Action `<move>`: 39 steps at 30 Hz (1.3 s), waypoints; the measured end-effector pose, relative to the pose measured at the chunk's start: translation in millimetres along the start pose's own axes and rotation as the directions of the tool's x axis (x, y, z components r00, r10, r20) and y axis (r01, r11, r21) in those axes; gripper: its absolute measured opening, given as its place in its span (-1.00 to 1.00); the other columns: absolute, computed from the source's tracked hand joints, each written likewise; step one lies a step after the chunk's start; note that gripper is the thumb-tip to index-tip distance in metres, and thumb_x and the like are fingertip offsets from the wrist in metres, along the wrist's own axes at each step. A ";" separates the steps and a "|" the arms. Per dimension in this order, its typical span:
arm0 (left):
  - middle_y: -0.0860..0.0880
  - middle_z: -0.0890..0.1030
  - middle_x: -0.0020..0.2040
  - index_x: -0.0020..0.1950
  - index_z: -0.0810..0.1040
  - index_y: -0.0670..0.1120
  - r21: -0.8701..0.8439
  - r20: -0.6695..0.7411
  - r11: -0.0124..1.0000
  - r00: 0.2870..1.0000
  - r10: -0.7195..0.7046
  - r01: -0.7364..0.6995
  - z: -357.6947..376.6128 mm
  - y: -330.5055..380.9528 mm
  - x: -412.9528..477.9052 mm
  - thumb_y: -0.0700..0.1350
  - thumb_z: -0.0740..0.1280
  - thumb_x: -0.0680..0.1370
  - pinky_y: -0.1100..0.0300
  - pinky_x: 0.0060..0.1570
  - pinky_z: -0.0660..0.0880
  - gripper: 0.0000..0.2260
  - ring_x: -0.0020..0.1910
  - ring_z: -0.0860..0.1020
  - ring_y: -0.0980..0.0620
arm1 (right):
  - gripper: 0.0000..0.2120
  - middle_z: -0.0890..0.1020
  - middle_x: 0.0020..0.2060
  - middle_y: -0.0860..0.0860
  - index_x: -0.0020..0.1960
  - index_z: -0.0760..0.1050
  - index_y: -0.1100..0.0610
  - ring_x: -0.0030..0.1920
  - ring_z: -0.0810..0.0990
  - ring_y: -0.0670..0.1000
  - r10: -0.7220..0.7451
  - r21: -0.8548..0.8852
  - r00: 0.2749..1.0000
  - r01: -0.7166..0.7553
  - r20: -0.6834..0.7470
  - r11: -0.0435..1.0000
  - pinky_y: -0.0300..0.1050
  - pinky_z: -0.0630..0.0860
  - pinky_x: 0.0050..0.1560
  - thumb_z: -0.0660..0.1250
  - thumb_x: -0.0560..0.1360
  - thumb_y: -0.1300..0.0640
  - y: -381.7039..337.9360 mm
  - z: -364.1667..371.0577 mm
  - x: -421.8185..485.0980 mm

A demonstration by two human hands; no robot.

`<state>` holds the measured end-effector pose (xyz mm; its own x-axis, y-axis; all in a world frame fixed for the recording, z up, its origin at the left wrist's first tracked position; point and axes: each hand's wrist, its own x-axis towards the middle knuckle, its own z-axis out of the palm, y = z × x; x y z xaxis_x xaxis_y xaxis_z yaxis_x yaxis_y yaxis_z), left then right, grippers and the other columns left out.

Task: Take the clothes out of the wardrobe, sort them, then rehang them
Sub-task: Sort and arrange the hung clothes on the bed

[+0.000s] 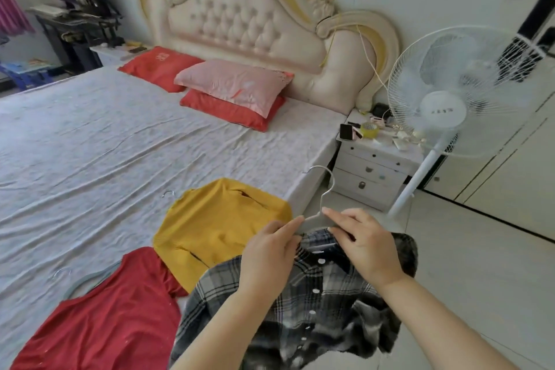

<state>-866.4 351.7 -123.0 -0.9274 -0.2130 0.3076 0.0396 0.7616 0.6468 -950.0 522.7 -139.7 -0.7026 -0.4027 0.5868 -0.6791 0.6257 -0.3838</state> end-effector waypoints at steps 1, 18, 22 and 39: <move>0.08 0.55 0.09 0.31 0.47 0.08 -0.028 0.007 1.000 1.000 0.000 0.001 10.7 -0.7 15.3 -0.10 0.27 0.57 0.15 -0.22 0.47 -0.69 -0.10 0.54 0.03 | -0.66 0.59 -0.19 -0.06 0.14 0.59 0.00 -0.24 0.51 -0.09 0.002 -0.016 1.000 -0.002 0.003 1.000 -0.21 0.50 -0.30 0.40 0.36 0.13 14.1 1.8 11.1; 0.04 0.44 0.27 0.45 0.25 0.07 -0.110 0.181 0.994 0.983 0.011 0.009 116.6 -10.7 248.2 -0.15 0.19 0.60 0.35 -0.13 0.31 -0.58 0.05 0.47 0.05 | -0.60 0.60 -0.18 0.00 0.15 0.59 0.07 -0.21 0.56 -0.02 0.012 -0.068 0.995 -0.005 0.097 0.998 -0.26 0.44 -0.17 0.48 0.34 0.31 198.3 50.4 192.9; 0.04 0.43 0.26 0.45 0.25 0.07 -0.097 0.184 0.992 0.981 -0.067 0.086 146.6 -18.1 295.8 -0.16 0.19 0.60 0.32 -0.15 0.35 -0.57 0.00 0.48 0.05 | -0.61 0.59 -0.18 0.01 0.15 0.59 0.09 -0.23 0.49 -0.09 -0.030 -0.006 0.989 0.032 0.142 0.999 -0.35 0.39 -0.17 0.47 0.35 0.31 247.7 77.7 232.6; 0.03 0.34 0.36 0.46 0.21 0.08 -0.108 0.090 0.901 0.906 -0.413 0.421 204.5 -65.9 464.1 -0.18 0.16 0.60 0.30 0.03 0.33 -0.56 0.18 0.42 0.02 | -0.59 0.59 -0.19 0.05 0.12 0.61 0.07 -0.26 0.57 0.03 -0.322 0.166 0.900 0.283 0.294 0.945 -0.18 0.53 -0.29 0.50 0.32 0.33 359.9 193.8 418.0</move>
<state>-1375.5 327.7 -165.6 -0.8902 -0.4526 -0.0509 -0.3144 0.5298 0.7877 -1529.3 450.0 -170.8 -0.4765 -0.7602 0.4417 -0.8758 0.3660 -0.3148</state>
